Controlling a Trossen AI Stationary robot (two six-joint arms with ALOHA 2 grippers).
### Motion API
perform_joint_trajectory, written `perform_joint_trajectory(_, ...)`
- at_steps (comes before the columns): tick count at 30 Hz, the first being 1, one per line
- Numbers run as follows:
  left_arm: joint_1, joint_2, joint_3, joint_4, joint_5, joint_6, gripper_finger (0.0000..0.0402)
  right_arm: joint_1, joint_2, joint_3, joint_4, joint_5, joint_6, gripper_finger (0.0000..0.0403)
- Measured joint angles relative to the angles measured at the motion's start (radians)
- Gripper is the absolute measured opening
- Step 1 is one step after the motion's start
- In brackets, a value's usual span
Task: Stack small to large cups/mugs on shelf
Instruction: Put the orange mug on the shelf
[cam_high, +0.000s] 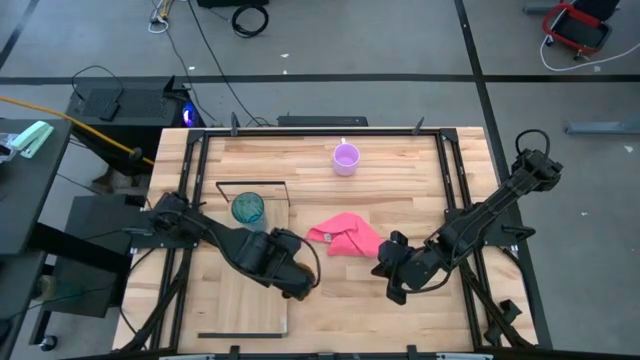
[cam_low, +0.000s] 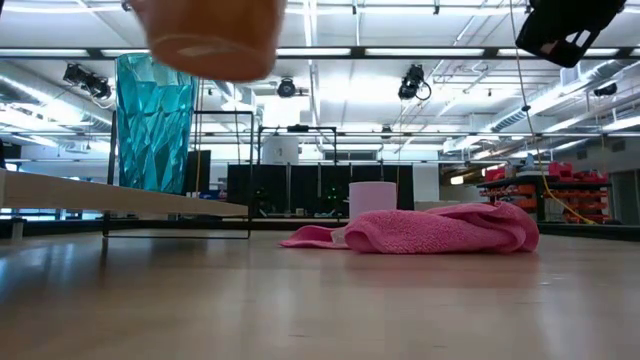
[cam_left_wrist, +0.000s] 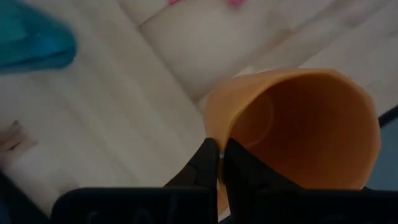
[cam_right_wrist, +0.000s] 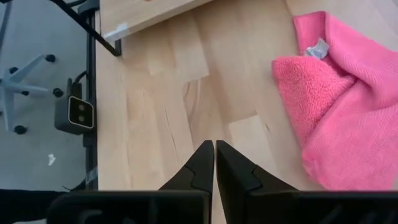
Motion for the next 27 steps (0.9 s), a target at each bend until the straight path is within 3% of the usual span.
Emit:
perform_joint_trajectory(14,-0.118,-0.311,-0.432,-0.002,0.009,-0.319,0.0015,0.023,0.001,0.000,-0.009,0.001,-0.006,0.0024)
perform_joint_trajectory(27,-0.120,-0.461,-0.776,0.195,-0.018,-0.142,0.0015,-0.030,0.001,0.000,-0.008,0.000,-0.018,0.0006)
